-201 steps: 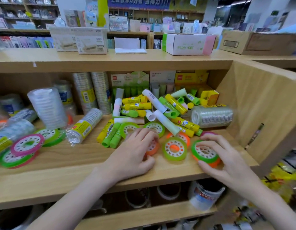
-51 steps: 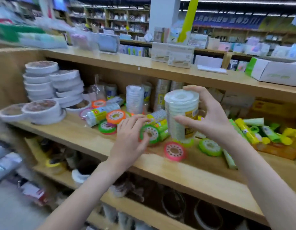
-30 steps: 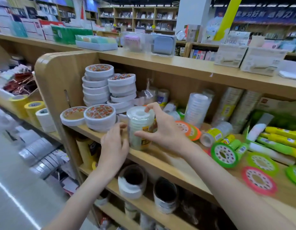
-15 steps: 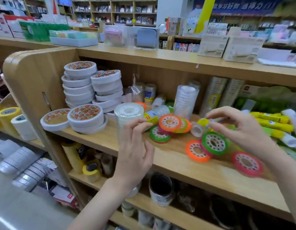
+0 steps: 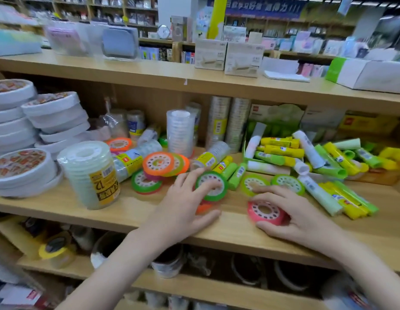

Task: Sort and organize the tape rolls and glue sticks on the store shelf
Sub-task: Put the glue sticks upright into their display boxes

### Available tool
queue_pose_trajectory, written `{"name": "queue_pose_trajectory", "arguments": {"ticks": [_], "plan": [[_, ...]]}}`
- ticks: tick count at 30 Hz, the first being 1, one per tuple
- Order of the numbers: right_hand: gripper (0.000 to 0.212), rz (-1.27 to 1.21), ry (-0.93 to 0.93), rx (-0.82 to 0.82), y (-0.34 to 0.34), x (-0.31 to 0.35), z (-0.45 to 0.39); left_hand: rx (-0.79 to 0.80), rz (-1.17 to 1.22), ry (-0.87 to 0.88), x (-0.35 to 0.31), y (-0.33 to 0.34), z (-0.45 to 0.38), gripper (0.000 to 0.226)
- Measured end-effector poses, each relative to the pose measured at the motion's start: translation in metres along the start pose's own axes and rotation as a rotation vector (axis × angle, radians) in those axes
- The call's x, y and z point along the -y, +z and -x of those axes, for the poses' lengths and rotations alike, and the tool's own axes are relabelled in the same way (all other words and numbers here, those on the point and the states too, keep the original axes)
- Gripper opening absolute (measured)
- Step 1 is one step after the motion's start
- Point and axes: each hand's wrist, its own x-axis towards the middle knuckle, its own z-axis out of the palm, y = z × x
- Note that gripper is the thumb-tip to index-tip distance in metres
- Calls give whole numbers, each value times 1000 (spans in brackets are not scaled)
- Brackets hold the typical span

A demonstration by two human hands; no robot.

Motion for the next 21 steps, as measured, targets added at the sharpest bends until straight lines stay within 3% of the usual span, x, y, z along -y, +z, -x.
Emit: {"name": "queue_pose_trajectory", "arguments": {"ticks": [3, 8, 11, 14, 15, 18, 21], "plan": [[52, -13, -60, 9, -4, -4, -10, -71, 23, -30, -1, -2, 4, 35], [68, 123, -155, 2, 12, 2, -34, -228, -132, -240, 0, 1, 11, 33], [58, 30, -183, -19, 16, 7, -52, -262, -235, -304, -4, 4, 10, 34], [45, -77, -171, -145, 9, 0, -77, -280, -310, -348, -5, 2, 9, 35], [44, -57, -143, -89, 6, -5, -88, -280, -311, -342, -5, 2, 9, 37], [49, 89, -98, 280, 3, -14, -114, -261, -307, -291, -9, 2, 4, 44], [56, 190, -70, 436, -1, -11, -130, -210, -335, -295, -11, 1, -4, 44]]}}
